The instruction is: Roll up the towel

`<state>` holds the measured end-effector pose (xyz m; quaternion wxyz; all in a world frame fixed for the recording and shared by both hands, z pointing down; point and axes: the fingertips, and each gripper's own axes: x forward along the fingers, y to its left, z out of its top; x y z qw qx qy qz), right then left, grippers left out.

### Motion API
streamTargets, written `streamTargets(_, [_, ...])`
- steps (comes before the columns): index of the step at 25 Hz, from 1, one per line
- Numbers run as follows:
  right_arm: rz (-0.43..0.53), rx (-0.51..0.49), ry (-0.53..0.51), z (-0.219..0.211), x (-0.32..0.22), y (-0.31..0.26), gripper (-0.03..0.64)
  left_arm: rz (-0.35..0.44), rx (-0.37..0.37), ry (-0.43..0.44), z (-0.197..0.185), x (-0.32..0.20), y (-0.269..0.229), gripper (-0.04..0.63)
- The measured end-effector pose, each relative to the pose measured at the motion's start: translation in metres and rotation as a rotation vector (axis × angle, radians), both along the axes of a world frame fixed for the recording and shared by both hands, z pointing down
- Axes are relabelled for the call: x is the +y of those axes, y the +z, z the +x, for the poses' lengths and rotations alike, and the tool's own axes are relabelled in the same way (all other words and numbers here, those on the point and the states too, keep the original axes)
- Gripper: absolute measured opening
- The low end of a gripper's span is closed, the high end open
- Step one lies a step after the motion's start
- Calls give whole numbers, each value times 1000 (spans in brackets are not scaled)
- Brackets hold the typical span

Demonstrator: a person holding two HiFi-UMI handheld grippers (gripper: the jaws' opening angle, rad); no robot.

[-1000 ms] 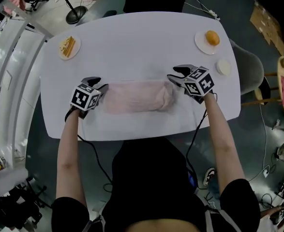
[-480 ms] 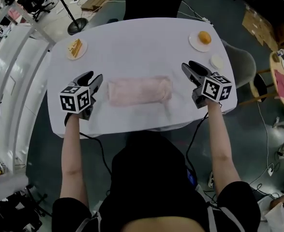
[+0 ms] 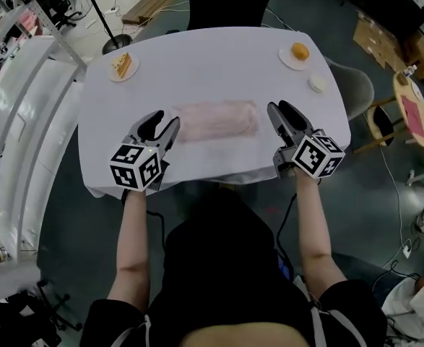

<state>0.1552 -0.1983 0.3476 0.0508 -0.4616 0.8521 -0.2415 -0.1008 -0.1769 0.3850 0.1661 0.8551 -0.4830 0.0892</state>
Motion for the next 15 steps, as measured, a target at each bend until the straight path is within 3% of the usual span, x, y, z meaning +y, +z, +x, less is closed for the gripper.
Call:
streamTargets(4, [35,34,25,-19,43,-3,199,42,13,2,1,38,-7,187])
streamTargets(9, [68,108,63,-36,91,2,145,64,44,4,-3,79,-8,186])
streamTargets(11, [76,128,88,-39,106,6,70,58,65,7,-4,93,-5,183])
streamTargets(15, [76,140,127,-40,128,17,5,59,69,-1,-5,116,4,88])
